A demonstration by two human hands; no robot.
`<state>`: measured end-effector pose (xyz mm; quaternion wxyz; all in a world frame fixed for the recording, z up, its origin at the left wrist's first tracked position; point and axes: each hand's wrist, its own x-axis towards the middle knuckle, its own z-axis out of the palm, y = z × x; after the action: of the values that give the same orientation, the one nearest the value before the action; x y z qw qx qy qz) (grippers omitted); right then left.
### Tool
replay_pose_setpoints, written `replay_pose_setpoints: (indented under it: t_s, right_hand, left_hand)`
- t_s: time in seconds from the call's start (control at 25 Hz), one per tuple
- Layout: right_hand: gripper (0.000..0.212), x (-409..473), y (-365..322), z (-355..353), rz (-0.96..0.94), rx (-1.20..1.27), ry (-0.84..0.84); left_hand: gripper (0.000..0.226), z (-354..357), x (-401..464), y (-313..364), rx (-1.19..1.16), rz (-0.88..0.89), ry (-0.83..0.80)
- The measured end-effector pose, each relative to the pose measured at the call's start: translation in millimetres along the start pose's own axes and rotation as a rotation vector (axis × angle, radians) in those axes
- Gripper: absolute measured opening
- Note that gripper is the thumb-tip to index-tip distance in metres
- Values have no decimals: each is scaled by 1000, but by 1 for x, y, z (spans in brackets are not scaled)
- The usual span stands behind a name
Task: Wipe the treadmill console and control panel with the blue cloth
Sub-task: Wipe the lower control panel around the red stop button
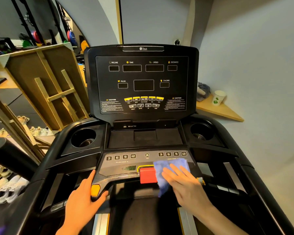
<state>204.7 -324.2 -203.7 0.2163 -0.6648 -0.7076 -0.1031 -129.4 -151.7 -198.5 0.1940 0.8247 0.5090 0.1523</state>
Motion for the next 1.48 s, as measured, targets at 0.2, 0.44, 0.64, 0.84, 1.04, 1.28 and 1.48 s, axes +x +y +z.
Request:
replay_pose_setpoints:
  t_s: [0.2, 0.44, 0.64, 0.84, 1.04, 1.28, 1.48]
  right_hand:
    - [47, -23, 24, -19, 148, -5, -46]
    - [49, -45, 34, -23, 285, 19, -88]
    - [59, -30, 33, -19, 364, 86, 45]
    - [23, -6, 32, -12, 557, 196, 77]
    - [15, 39, 35, 6, 400, 96, 248]
    - [39, 102, -14, 18, 413, -156, -82]
    - [36, 138, -64, 65, 352, 1, -208]
  left_hand:
    - [97, -1, 0, 2, -9, -11, -13]
    - [99, -1, 0, 4, -18, -35, -17]
    - [100, -2, 1, 4, -8, -22, -12]
    - [100, -2, 1, 3, -9, -23, -18]
    - [100, -1, 2, 2, -2, -18, -16]
    - [101, 4, 5, -6, 36, -15, -15]
    - [100, 5, 4, -7, 27, 0, 10]
